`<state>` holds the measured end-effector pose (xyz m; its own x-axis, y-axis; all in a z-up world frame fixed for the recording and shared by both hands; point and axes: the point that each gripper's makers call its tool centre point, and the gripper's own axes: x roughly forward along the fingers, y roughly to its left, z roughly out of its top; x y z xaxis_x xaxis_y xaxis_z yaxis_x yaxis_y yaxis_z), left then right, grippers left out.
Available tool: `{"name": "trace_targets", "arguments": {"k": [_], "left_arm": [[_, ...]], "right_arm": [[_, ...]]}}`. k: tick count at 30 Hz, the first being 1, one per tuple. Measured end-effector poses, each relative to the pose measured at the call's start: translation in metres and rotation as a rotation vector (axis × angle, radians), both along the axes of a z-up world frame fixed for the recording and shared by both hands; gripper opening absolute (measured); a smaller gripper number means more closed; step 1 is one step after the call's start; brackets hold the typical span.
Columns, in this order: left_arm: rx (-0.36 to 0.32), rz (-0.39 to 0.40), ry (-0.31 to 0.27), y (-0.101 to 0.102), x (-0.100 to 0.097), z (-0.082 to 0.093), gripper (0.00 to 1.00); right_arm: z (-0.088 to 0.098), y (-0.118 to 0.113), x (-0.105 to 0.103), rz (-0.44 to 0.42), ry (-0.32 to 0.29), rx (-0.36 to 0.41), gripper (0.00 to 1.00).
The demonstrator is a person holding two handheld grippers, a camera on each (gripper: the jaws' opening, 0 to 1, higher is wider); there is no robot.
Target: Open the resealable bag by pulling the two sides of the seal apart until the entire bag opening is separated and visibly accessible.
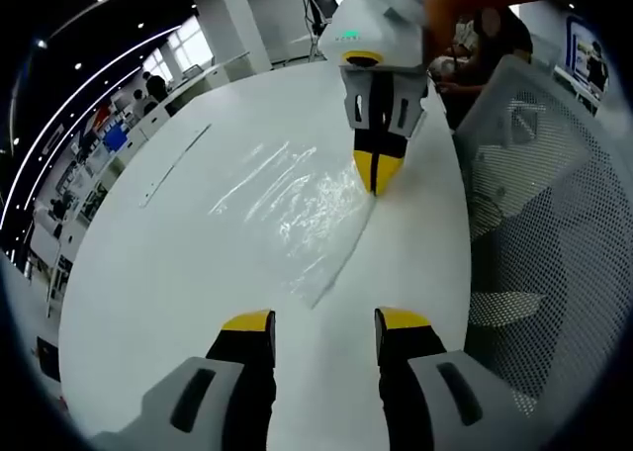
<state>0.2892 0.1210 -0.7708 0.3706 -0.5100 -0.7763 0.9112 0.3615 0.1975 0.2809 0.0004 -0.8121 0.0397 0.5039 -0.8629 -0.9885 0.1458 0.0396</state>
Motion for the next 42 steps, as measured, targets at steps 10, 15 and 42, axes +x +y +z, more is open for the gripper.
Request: {"name": "trace_targets", "arguments": {"k": [10,15,42], "left_arm": [[-0.007,-0.017,-0.027,-0.010,0.004,0.003,0.38],[0.011,-0.041,-0.035,-0.010,0.003,0.000,0.37],[-0.018,-0.200,-0.152,-0.025,0.004,0.017,0.03]], "right_arm": [[0.030,0.003,-0.005,0.052,-0.013,0.053,0.00],[0.043,0.006,-0.007,0.058,-0.029,0.086,0.00],[0.063,0.005,-0.016,0.187,-0.040,0.098,0.00]]}}
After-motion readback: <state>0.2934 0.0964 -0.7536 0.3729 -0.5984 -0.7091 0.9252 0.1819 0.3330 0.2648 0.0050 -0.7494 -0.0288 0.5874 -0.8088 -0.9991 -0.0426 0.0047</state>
